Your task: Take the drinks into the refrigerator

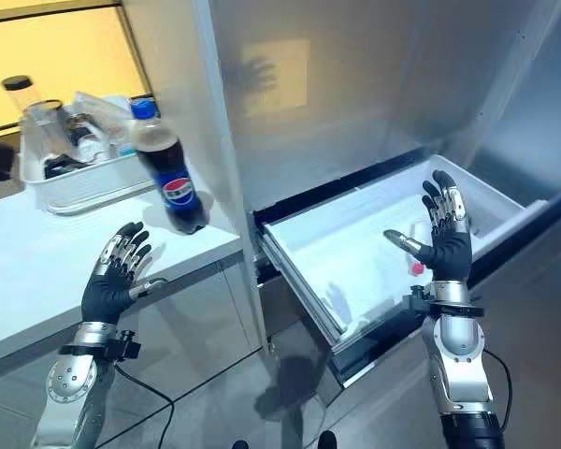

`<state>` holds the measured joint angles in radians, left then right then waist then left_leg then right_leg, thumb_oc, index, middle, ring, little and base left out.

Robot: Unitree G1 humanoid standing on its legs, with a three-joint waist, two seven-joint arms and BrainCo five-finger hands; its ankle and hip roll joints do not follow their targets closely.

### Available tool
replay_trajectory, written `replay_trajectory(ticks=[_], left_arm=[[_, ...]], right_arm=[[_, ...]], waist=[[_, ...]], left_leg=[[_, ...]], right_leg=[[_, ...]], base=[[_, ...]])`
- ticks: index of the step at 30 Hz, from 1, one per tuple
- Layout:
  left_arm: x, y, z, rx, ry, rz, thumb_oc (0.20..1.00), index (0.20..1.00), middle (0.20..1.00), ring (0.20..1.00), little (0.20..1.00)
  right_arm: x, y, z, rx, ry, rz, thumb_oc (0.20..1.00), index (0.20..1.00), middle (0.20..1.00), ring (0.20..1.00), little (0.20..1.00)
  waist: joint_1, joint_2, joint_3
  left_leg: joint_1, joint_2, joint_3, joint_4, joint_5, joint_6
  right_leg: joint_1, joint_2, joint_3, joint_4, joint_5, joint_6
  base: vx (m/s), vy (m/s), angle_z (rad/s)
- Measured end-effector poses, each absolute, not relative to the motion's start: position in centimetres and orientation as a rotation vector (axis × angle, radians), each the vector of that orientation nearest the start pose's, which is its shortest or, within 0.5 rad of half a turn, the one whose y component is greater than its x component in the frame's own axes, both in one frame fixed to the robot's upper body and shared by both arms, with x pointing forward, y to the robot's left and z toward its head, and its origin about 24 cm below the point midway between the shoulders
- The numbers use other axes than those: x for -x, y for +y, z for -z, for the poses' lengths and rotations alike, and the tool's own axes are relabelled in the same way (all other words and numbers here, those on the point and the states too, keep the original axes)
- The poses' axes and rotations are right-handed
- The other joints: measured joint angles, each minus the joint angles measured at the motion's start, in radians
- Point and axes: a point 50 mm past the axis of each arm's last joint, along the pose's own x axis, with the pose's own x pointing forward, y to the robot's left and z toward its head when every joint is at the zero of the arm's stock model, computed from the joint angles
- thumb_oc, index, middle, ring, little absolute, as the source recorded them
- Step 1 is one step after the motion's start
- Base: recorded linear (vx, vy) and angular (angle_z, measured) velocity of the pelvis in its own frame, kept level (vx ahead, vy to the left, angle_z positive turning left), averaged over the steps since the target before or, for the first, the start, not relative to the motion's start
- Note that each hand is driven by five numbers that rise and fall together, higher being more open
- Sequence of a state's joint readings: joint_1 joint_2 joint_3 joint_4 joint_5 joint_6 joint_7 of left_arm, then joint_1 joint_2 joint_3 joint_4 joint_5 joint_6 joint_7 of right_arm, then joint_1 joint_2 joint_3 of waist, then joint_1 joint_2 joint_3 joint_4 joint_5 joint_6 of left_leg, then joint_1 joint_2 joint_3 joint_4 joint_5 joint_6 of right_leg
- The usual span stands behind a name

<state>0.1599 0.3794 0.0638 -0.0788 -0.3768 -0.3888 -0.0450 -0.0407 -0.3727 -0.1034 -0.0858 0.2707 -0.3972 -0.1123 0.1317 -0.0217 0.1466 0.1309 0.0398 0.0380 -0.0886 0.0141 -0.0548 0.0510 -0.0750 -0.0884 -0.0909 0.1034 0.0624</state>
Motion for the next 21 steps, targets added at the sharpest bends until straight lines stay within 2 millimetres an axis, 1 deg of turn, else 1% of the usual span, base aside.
replay_trajectory(ticks=[1,3,6,9,12,16,21], left_arm=[[-21.5,23.5,-8.2,-0.029,-0.331,-0.032,1.000,1.000,1.000,1.000,1.000],[-21.5,23.6,-8.1,-0.020,-0.333,-0.053,1.000,1.000,1.000,1.000,1.000],[-21.5,23.7,-8.2,-0.016,-0.334,-0.070,1.000,1.000,1.000,1.000,1.000],[-21.6,23.8,-8.2,-0.012,-0.337,-0.098,1.000,1.000,1.000,1.000,1.000],[-21.6,23.9,-8.2,-0.001,-0.340,-0.131,1.000,1.000,1.000,1.000,1.000],[-21.7,23.9,-8.3,-0.006,-0.345,-0.139,1.000,1.000,1.000,1.000,1.000],[-22.4,23.8,-9.2,-0.023,-0.380,-0.136,1.000,1.000,1.000,1.000,1.000]], right_arm=[[-24.6,-23.4,-13.1,0.085,-0.554,0.151,1.000,1.000,1.000,1.000,1.000],[-24.7,-23.5,-12.9,0.084,-0.545,0.159,1.000,1.000,1.000,1.000,1.000],[-24.7,-23.5,-12.8,0.080,-0.543,0.162,1.000,1.000,1.000,1.000,1.000],[-24.7,-23.7,-12.8,0.039,-0.541,0.169,1.000,1.000,1.000,1.000,1.000],[-24.7,-23.8,-12.6,0.000,-0.533,0.179,1.000,1.000,1.000,1.000,1.000],[-24.7,-23.8,-12.5,-0.003,-0.533,0.181,1.000,1.000,1.000,1.000,1.000],[-24.7,-23.8,-12.4,-0.004,-0.526,0.180,1.000,1.000,1.000,1.000,1.000]], waist=[[0.001,0.000,0.000],[0.004,0.000,0.002],[0.012,0.000,0.003],[0.023,0.000,0.008],[0.022,-0.001,0.010],[0.019,-0.005,0.016],[0.018,-0.013,0.029]], left_leg=[[-0.004,-0.001,-0.011,0.000,0.002,0.000],[-0.013,-0.004,-0.043,0.000,0.008,0.001],[-0.014,-0.005,-0.066,0.000,0.009,0.000],[-0.019,-0.008,-0.071,0.000,0.011,0.000],[-0.019,-0.008,-0.074,0.000,0.011,0.000],[-0.018,-0.009,-0.071,0.000,0.012,0.001],[-0.011,-0.008,-0.057,0.000,0.010,-0.001]], right_leg=[[0.001,-0.002,-0.009,0.000,-0.002,0.001],[0.008,-0.007,-0.039,0.000,-0.008,0.002],[0.016,-0.010,-0.062,0.000,-0.017,0.005],[0.013,-0.009,-0.066,0.000,-0.016,0.002],[0.014,-0.011,-0.071,0.000,-0.019,0.003],[0.014,-0.011,-0.070,0.000,-0.020,0.004],[0.013,-0.009,-0.056,0.000,-0.019,0.003]], base=[[-0.02,0.014,1.36],[0.02,-0.033,0.42],[0.03,-0.019,0.24],[-0.02,0.001,0.07],[0.02,-0.002,0.02],[0.00,0.000,0.00],[0.02,0.022,-0.07]])
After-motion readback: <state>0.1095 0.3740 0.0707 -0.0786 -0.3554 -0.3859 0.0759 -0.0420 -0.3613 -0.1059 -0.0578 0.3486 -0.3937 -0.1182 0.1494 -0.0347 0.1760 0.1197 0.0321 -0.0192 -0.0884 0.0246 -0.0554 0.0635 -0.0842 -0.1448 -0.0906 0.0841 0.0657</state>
